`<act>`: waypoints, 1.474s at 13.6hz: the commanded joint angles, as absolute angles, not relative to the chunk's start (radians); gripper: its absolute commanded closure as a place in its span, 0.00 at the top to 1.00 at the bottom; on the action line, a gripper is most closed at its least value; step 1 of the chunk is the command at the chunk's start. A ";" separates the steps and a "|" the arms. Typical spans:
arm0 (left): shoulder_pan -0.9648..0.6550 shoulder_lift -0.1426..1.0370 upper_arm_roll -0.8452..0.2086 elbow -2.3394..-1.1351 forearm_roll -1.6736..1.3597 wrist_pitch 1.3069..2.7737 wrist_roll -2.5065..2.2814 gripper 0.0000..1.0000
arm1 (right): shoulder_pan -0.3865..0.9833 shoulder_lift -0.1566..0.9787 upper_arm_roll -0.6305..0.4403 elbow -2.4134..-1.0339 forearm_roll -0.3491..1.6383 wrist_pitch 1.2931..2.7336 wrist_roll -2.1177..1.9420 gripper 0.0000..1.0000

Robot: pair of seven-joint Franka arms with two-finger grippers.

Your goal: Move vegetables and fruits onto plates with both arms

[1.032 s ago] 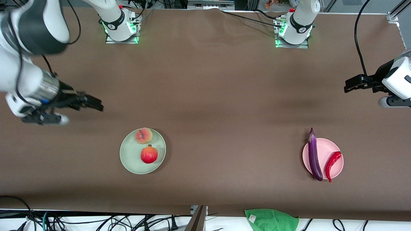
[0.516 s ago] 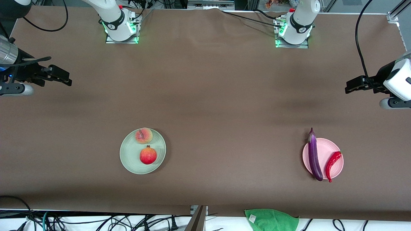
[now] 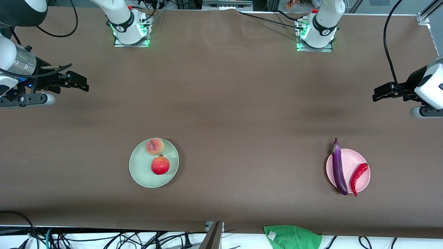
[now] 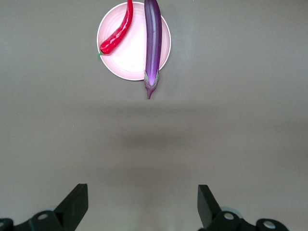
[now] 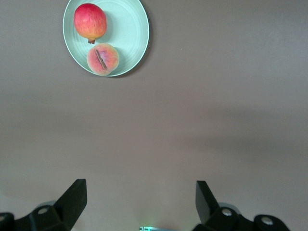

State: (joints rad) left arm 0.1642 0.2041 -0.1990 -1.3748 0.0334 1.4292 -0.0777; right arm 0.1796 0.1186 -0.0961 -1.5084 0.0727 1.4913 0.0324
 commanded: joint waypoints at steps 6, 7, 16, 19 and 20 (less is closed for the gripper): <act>0.167 0.222 -0.199 -1.336 0.020 1.420 -0.083 1.00 | 0.141 0.077 -0.051 -1.554 0.032 1.509 0.061 1.00; 0.167 0.222 -0.198 -1.336 0.020 1.420 -0.083 1.00 | 0.141 0.078 -0.051 -1.542 0.034 1.520 0.061 1.00; 0.167 0.222 -0.199 -1.336 0.020 1.420 -0.083 1.00 | 0.141 0.106 -0.051 -1.491 0.015 1.514 0.048 1.00; 0.167 0.222 -0.199 -1.336 0.020 1.420 -0.083 1.00 | 0.164 0.106 -0.046 -1.488 0.015 1.525 0.049 1.00; 0.167 0.222 -0.199 -1.336 0.020 1.420 -0.083 1.00 | 0.185 0.106 -0.048 -1.488 0.008 1.525 0.055 1.00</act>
